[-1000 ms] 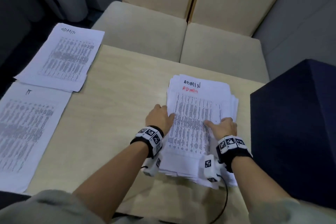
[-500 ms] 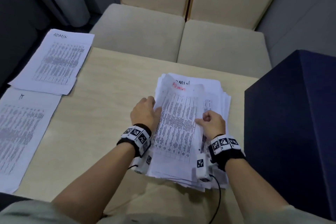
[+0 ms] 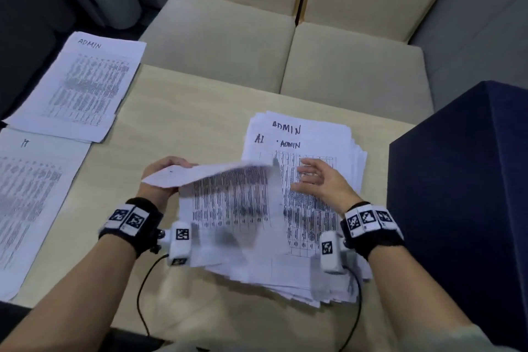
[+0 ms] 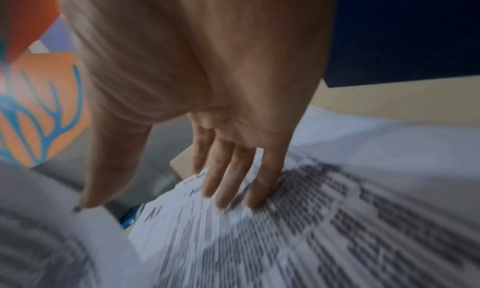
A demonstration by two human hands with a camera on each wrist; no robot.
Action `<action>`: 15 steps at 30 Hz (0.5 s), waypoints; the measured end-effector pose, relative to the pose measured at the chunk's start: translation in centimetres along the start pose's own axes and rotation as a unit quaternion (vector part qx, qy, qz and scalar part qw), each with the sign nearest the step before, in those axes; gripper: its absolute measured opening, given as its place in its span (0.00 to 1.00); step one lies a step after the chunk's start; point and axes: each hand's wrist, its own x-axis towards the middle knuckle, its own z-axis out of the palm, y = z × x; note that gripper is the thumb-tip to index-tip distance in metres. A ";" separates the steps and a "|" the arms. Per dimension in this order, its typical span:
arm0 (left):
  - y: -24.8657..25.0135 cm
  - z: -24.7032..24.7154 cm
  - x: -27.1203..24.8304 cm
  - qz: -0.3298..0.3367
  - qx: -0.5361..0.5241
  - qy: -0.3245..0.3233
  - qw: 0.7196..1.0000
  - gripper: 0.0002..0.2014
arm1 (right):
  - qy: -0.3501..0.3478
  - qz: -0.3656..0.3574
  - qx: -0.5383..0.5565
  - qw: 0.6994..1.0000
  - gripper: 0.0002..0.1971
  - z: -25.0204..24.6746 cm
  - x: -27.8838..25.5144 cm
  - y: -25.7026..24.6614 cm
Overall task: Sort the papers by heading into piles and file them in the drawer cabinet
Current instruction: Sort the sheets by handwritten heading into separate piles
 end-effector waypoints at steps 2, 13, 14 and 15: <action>0.5 0.5 -0.6 0.007 0.065 -0.030 0.997 0.09 | -0.013 -0.022 -0.010 1.000 0.41 1.3 -0.5 -0.3; -0.2 5.7 -0.4 -0.040 0.108 -0.071 0.991 0.10 | 0.355 0.178 -0.128 0.909 0.20 -2.1 -0.9 2.0; -0.2 5.9 -0.7 -0.040 0.105 -0.065 0.992 0.12 | 0.326 0.211 -0.146 0.910 0.31 -2.1 -1.0 2.9; -0.4 6.0 -0.9 -0.038 0.102 -0.060 0.992 0.14 | 0.305 0.231 -0.152 0.911 0.38 -2.1 -1.2 3.2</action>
